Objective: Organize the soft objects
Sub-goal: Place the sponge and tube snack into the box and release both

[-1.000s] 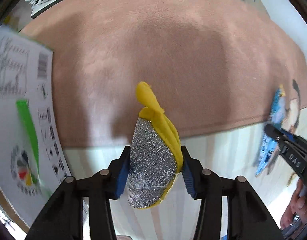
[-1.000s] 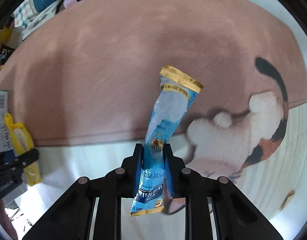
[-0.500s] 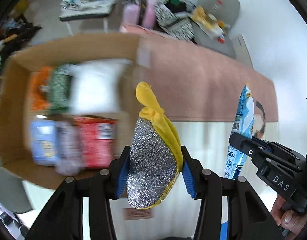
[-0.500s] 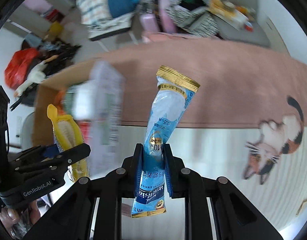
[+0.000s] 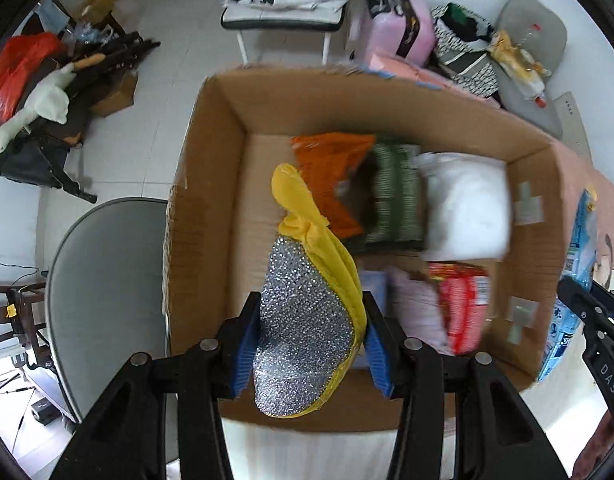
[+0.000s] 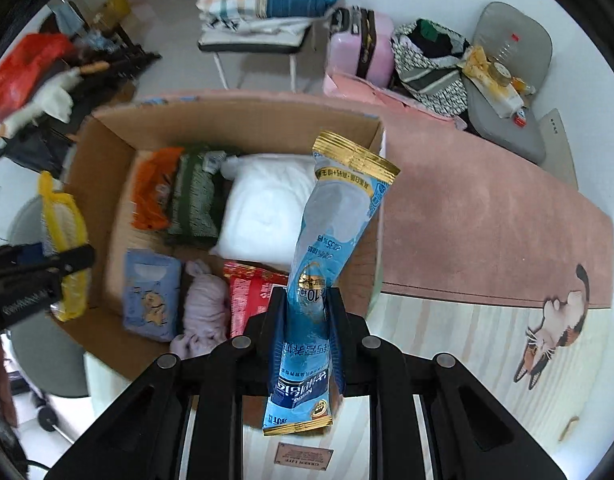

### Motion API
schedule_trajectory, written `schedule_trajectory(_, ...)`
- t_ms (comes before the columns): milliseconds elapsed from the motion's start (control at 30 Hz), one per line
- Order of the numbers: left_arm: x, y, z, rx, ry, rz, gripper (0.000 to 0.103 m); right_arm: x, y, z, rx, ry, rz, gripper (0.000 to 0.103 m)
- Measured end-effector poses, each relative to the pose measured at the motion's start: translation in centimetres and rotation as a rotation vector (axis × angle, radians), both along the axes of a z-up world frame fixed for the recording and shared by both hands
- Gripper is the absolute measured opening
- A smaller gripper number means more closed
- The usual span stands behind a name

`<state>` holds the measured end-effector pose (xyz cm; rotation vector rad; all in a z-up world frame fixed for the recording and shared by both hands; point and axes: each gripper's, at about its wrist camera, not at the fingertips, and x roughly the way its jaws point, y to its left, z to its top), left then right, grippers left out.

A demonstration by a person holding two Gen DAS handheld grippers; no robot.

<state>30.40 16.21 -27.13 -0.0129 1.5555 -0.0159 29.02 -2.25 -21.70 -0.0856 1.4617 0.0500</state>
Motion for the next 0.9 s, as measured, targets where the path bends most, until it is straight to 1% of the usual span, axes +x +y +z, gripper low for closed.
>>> schedule_trajectory(67,0.6,0.5,-1.3,0.003,0.026,-0.003,0.044,0.2,0.1,-1.5,-0.021,0.025,-0.021,0.021)
schedule_trajectory(133,0.7,0.6,-1.6,-0.006,0.033,0.001,0.046,0.4,-0.7,-3.1,-0.034,0.047,-0.043,0.021)
schedule_trajectory(200,0.8,0.9,-1.8,-0.021,0.023,0.008,0.047,0.7,-1.3,-4.6,-0.022,0.069,-0.059,0.022)
schedule_trajectory(267,0.9,1.1,-2.3,-0.017,0.025,0.01,0.047,0.6,-1.3,-5.4,-0.025,0.086,-0.073,0.022)
schedule_trajectory(333,1.0,1.3,-3.1,-0.024,0.053,0.007,0.048,0.6,-1.4,-6.1,-0.016,0.093,-0.083,0.022)
schedule_trajectory(400,0.7,1.4,-3.7,-0.031,0.082,0.007,0.048,0.4,-1.5,-6.4,-0.02,0.096,-0.089,0.024)
schedule_trajectory(433,0.6,1.4,-4.0,-0.041,0.092,0.011,0.049,0.4,-1.6,-6.4,-0.021,0.097,-0.094,0.028)
schedule_trajectory(467,0.4,1.5,-4.1,-0.039,0.098,0.015,0.05,0.3,-1.7,-6.5,-0.019,0.098,-0.099,0.04)
schedule_trajectory(500,0.4,1.7,-4.2,-0.039,0.098,0.016,0.053,0.2,-1.7,-6.5,-0.012,0.097,-0.1,0.056)
schedule_trajectory(533,0.3,1.9,-4.2,-0.047,0.096,0.02,0.054,0.1,-1.7,-6.3,-0.009,0.092,-0.101,0.064)
schedule_trajectory(600,0.0,2.1,-4.0,-0.07,0.083,0.031,0.06,-0.2,-1.6,-5.9,0.017,0.081,-0.096,0.076)
schedule_trajectory(633,-0.3,2.2,-3.7,-0.079,0.074,0.034,0.063,-0.5,-1.4,-5.7,0.02,0.075,-0.091,0.079)
schedule_trajectory(700,-0.8,1.9,-3.0,-0.078,0.046,0.03,0.082,-0.9,-0.9,-5.4,0.028,0.065,-0.078,0.096)
schedule_trajectory(767,-1.6,1.5,-2.1,-0.063,0.008,0.019,0.088,-1.5,-0.2,-5.0,0.013,0.053,-0.06,0.103)
schedule_trajectory(800,-2.1,1.3,-1.6,-0.05,-0.01,0.013,0.094,-1.8,0.1,-4.7,-0.002,0.041,-0.051,0.103)
schedule_trajectory(833,-2.5,1.3,-1.3,-0.044,-0.027,0.017,0.098,-2.2,0.2,-4.4,-0.013,0.026,-0.045,0.103)
schedule_trajectory(900,-3.5,1.3,-0.4,-0.022,-0.066,0.018,0.099,-2.9,0.2,-3.6,-0.019,-0.001,-0.054,0.103)
